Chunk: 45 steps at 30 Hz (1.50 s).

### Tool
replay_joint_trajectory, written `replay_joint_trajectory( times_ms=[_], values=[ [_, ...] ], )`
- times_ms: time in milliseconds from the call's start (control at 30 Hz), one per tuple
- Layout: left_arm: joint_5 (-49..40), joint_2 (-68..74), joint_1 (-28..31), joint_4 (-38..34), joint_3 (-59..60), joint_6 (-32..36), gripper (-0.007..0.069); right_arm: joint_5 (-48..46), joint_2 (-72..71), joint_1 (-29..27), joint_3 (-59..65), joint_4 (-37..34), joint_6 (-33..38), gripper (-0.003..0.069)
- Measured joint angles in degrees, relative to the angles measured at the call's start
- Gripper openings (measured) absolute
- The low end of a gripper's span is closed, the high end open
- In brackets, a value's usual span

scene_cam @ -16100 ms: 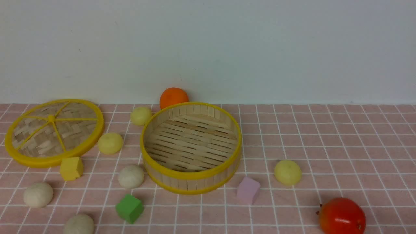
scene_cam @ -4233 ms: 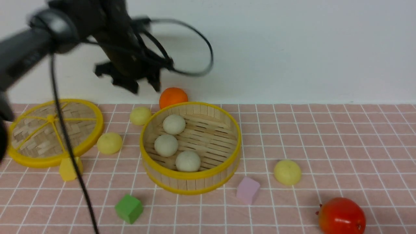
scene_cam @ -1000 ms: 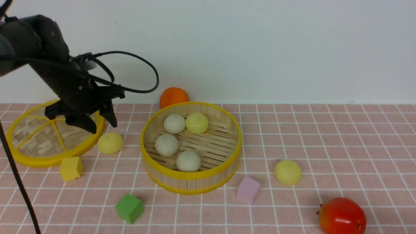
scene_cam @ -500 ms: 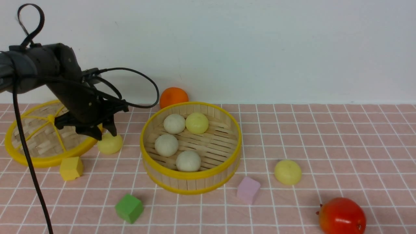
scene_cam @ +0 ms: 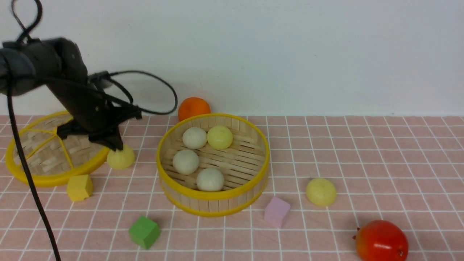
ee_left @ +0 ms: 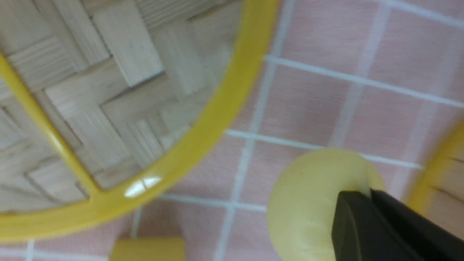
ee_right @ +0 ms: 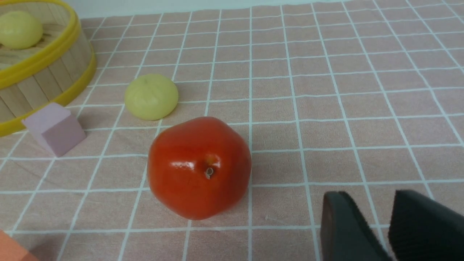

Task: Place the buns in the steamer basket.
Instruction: Use the left arm to put the steamed stuffed bun into the steamer, then use the right arm to grab a steamed stuffed bun

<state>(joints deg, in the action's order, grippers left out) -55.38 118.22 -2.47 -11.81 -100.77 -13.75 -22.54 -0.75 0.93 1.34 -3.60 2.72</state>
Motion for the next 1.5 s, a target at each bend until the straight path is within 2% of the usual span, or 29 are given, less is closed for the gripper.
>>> replay_joint_trajectory(
  times_ms=[67, 300, 467, 633, 1000, 1167, 1267, 1333, 1367, 1400, 1500],
  values=[
    [-0.98, -1.7, -0.58, -0.72, -1.48, 0.95, 0.0013, 0.0, 0.0, 0.0, 0.0, 0.0, 0.0, 0.0239],
    [-3.85, -7.47, -9.81, -9.99, -4.93, 6.16, 0.0013, 0.0, 0.0, 0.0, 0.0, 0.0, 0.0, 0.0239],
    [-1.09, -2.83, -16.09, -9.97, -4.88, 6.56, 0.0013, 0.0, 0.0, 0.0, 0.0, 0.0, 0.0, 0.0239],
    [3.56, 2.09, -17.79, -9.94, -4.83, 6.68, 0.0013, 0.0, 0.0, 0.0, 0.0, 0.0, 0.0, 0.0239],
    [6.03, 6.12, -17.79, -10.78, -4.81, 6.68, 0.0022, 0.0, 0.0, 0.0, 0.0, 0.0, 0.0, 0.0239],
    [6.45, 6.65, -17.79, -10.88, -4.81, 4.37, 0.0078, 0.0, 0.0, 0.0, 0.0, 0.0, 0.0, 0.0239],
    [5.92, 6.29, -17.79, -10.62, -4.81, 3.74, 0.0213, 0.0, 0.0, 0.0, 0.0, 0.0, 0.0, 0.0239],
    [4.66, 5.42, -17.79, -10.16, -5.0, 3.69, 0.0286, 0.0, 0.0, 0.0, 0.0, 0.0, 0.0, 0.0239],
    [4.46, 5.42, -17.79, -10.12, -5.0, 3.69, 0.0295, 0.0, 0.0, 0.0, 0.0, 0.0, 0.0, 0.0239],
    [2.72, 3.8, -17.79, -9.74, -5.73, 3.69, 0.0362, 0.0, 0.0, 0.0, 0.0, 0.0, 0.0, 0.0239],
    [-2.38, -0.98, -17.79, -8.17, -8.28, 3.74, 0.0444, 0.0, 0.0, 0.0, 0.0, 0.0, 0.0, 0.0239]
  ],
)
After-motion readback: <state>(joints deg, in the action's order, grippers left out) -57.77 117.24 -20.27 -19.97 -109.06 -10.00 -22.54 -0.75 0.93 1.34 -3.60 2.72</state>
